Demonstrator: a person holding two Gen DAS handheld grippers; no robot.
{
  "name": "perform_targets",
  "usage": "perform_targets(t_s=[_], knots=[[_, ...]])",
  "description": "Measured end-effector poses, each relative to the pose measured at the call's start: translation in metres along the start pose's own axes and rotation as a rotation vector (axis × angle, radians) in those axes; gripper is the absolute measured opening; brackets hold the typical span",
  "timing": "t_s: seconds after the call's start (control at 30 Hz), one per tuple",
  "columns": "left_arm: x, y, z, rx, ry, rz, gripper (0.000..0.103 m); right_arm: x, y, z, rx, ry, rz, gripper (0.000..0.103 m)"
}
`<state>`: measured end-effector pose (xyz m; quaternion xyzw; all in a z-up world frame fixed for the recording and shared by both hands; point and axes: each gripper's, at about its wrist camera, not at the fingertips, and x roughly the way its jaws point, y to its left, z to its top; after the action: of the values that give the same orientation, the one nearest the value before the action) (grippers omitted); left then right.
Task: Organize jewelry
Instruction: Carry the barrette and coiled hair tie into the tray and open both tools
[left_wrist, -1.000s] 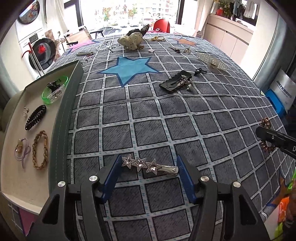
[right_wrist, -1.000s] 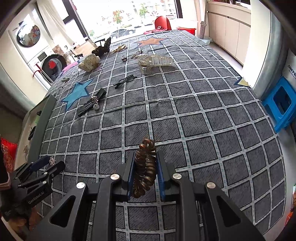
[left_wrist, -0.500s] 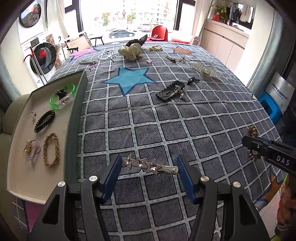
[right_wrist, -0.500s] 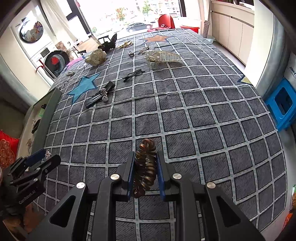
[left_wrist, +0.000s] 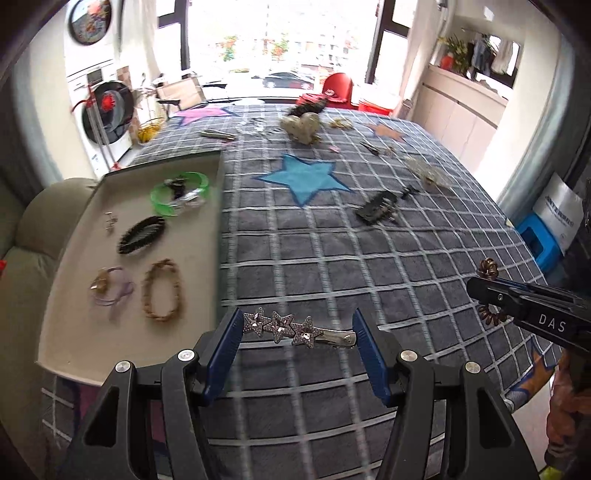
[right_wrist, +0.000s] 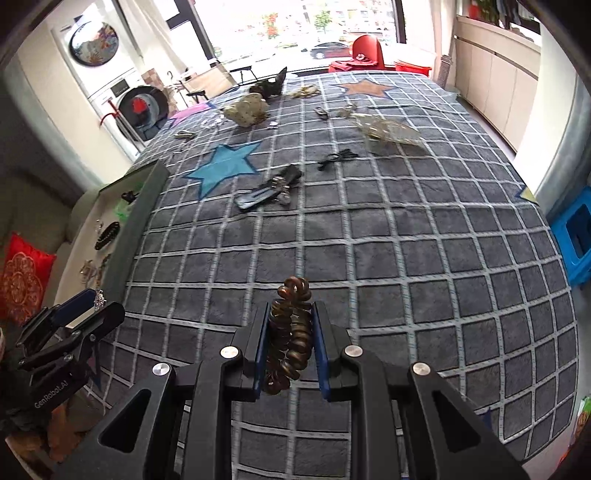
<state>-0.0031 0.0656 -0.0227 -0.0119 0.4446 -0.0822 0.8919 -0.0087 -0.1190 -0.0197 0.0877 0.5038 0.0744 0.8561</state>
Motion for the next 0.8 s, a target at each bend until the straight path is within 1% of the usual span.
perform_targets(t_s=[0.17, 0.4, 0.6, 0.8], knots=[[-0.016, 0.039, 0.000, -0.051, -0.035, 0.039, 0.063, 0.003, 0.034, 0.011, -0.053, -0.004, 0.044, 0.024], [-0.027, 0.093, 0.004, -0.120, -0.068, 0.113, 0.063, 0.013, 0.095, 0.034, -0.149, -0.006, 0.129, 0.024], [-0.019, 0.134, 0.005, -0.179, -0.061, 0.163, 0.063, 0.029, 0.146, 0.053, -0.220, 0.003, 0.199, 0.024], [0.003, 0.158, 0.007, -0.200, -0.024, 0.195, 0.063, 0.054, 0.188, 0.066, -0.274, 0.042, 0.247, 0.024]])
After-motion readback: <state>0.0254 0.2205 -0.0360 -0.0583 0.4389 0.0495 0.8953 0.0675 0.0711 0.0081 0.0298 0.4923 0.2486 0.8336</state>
